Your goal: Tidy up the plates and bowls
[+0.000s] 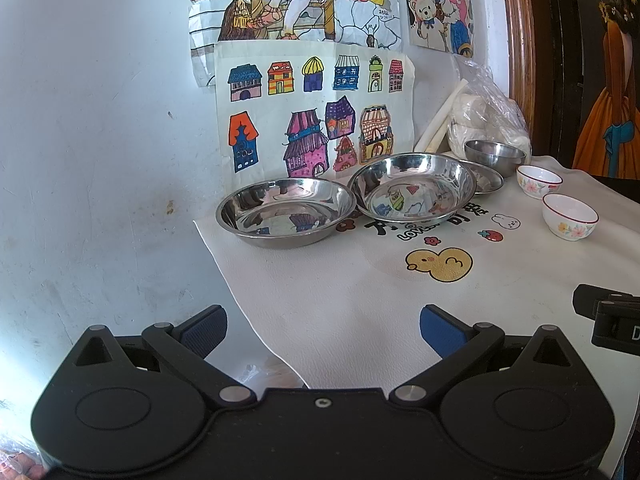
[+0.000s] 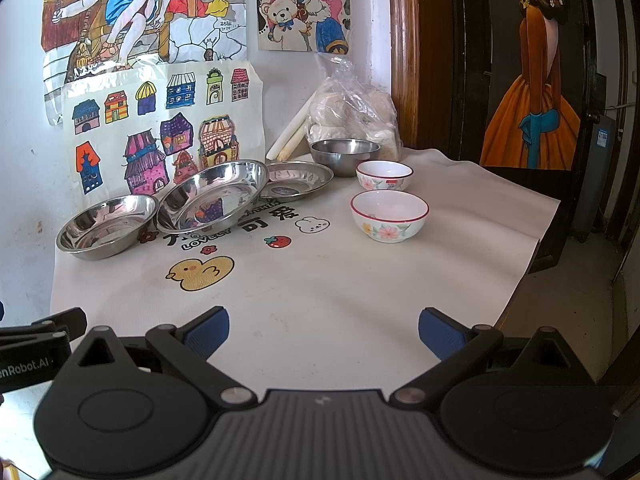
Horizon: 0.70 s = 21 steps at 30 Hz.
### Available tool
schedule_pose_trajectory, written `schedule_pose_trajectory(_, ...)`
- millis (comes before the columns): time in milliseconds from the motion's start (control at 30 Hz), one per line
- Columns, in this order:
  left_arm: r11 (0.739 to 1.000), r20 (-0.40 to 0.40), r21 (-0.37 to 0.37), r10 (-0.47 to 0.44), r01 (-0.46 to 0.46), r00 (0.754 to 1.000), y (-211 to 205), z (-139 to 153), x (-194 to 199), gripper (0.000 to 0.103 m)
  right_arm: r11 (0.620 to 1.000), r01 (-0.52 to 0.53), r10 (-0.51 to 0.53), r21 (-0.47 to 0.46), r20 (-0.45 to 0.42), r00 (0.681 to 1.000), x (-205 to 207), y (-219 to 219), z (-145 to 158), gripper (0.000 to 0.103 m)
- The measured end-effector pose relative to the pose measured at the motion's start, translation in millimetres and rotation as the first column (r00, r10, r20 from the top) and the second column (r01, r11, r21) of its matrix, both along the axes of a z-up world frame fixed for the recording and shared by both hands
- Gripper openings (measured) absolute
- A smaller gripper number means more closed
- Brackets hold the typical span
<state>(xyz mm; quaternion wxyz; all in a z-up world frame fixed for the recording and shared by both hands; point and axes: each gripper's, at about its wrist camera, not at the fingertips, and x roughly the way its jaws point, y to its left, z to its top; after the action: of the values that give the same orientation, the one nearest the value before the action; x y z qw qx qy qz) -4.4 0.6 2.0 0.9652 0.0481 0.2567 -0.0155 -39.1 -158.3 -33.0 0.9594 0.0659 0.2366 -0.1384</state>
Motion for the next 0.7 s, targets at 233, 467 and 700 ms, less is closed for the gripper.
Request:
schedule_pose_trajectory(233,1.0,0.0,0.0,-0.001,0.001,1.0,0.1,0.0,-0.3,0.102,1.0,0.0,0.0,0.0,0.0,1.0,0.5,-0.1,-0.3,0.103)
schedule_pose_trajectory(467,1.0,0.0,0.001,-0.001,0.001,1.0,0.0,0.0,-0.5,0.102,1.0,0.001,-0.001,0.0,0.0,1.0,1.2,-0.2,-0.6,0.103)
schedule_pose_trajectory(700,1.0,-0.001,0.001,-0.001,0.001,1.0,-0.9,0.8,-0.7,0.102,1.0,0.0,0.0,0.0,-0.001,1.0,2.0,-0.8,-0.9,0.103)
